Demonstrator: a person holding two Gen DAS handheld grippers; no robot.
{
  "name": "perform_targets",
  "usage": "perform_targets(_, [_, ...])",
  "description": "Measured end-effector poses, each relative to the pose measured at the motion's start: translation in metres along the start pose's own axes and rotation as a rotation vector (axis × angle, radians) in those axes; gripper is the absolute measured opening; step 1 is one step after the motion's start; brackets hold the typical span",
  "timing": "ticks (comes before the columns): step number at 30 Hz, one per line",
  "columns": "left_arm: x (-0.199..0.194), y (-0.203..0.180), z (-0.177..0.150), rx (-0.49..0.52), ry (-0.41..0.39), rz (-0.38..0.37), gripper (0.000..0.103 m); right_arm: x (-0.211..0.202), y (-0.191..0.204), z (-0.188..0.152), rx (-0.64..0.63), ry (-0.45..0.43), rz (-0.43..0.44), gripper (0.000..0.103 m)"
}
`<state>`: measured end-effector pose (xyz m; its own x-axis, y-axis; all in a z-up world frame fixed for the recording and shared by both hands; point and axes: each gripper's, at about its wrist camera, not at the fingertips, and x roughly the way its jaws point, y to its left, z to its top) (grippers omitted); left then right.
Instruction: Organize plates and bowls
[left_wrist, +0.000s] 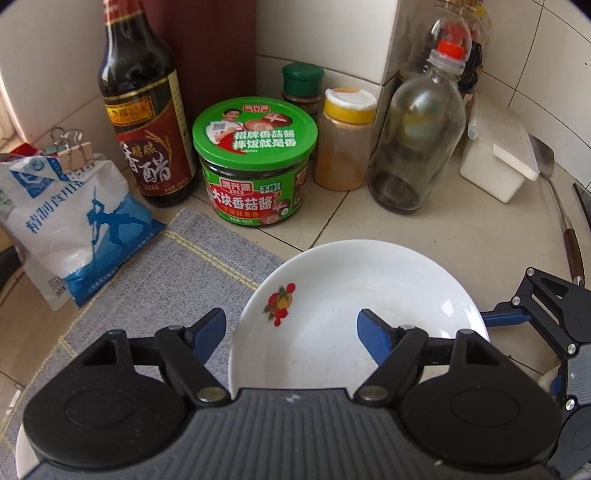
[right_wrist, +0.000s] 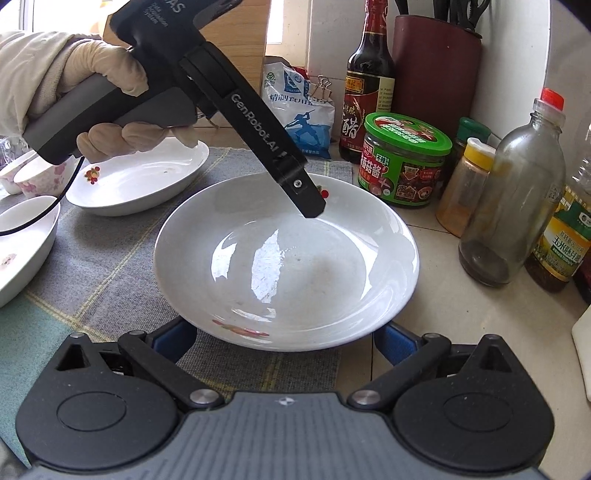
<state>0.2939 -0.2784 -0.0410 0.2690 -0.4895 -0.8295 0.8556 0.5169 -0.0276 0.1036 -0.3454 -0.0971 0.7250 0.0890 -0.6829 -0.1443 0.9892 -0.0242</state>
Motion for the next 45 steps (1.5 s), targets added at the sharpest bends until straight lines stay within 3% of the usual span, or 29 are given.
perform_targets(6, [-0.060,-0.010,-0.022,-0.042,-0.123,0.095,0.084,-0.015,0.002,-0.006,0.047,0.002,-0.002,0.103])
perform_targets(13, [-0.121,-0.028,-0.078,-0.132,-0.197,0.215,0.090,-0.032,0.023,-0.011,0.057,-0.003,0.029,0.103])
perform_targets(29, [-0.200,-0.023,-0.230,-0.453,-0.220,0.302,0.090,-0.063,0.127,-0.005,-0.087,0.010,0.062,0.103])
perform_targets(45, [-0.237,-0.018,-0.320,-0.501,-0.208,0.326,0.090,-0.068,0.212,-0.019,-0.158,0.048,0.101,0.103])
